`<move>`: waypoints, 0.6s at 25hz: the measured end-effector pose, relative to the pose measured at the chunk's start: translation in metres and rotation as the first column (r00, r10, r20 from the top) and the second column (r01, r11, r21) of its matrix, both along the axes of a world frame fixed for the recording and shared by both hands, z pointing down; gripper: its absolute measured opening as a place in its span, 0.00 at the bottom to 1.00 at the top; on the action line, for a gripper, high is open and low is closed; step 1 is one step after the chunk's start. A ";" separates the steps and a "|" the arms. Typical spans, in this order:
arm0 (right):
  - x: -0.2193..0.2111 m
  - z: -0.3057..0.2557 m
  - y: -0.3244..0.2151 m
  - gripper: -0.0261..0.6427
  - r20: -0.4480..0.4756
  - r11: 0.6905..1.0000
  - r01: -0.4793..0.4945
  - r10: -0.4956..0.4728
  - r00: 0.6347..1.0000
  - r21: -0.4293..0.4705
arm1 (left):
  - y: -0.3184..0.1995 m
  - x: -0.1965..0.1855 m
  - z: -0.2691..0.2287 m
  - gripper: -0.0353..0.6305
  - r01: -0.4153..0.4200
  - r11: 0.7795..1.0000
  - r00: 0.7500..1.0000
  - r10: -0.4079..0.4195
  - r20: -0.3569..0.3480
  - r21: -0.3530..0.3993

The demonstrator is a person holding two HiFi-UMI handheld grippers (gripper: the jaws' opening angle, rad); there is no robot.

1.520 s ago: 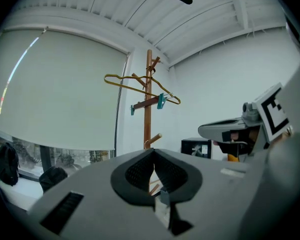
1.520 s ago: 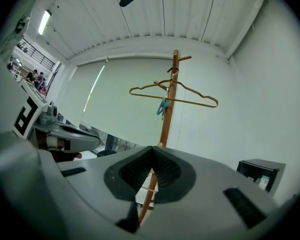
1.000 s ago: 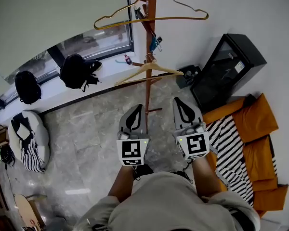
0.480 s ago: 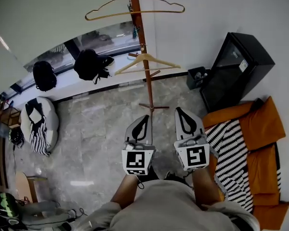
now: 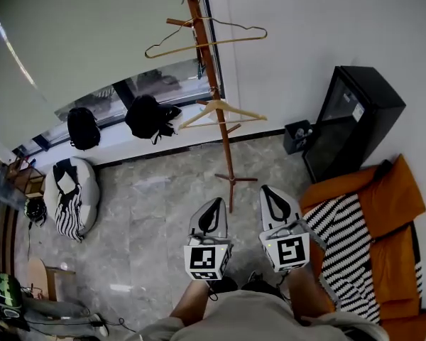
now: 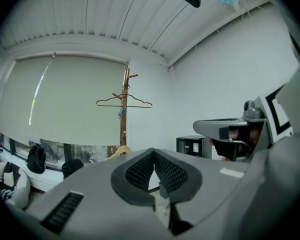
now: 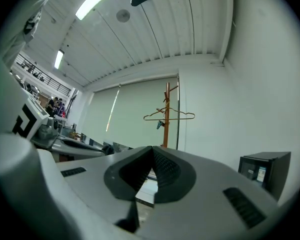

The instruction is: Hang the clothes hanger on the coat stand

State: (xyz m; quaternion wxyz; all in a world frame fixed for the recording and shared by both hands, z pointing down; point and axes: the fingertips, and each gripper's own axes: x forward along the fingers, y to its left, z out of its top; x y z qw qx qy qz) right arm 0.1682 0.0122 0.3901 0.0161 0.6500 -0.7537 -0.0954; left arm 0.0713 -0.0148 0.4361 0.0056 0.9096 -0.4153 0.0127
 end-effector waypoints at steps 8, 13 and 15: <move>-0.008 0.002 -0.006 0.05 0.006 1.000 -0.012 0.012 1.000 0.020 | -0.008 -0.020 -0.006 0.07 0.026 0.999 1.000 -0.025 -0.009 0.031; -0.038 -0.002 -0.016 0.05 -0.026 1.000 0.028 -0.029 0.999 -0.002 | -0.011 -0.028 -0.016 0.07 -0.006 0.999 1.000 0.006 -0.003 0.050; -0.048 -0.008 -0.022 0.05 -0.017 0.999 0.040 -0.040 0.999 0.007 | -0.016 -0.031 -0.022 0.07 -0.011 0.998 1.000 0.011 -0.007 0.063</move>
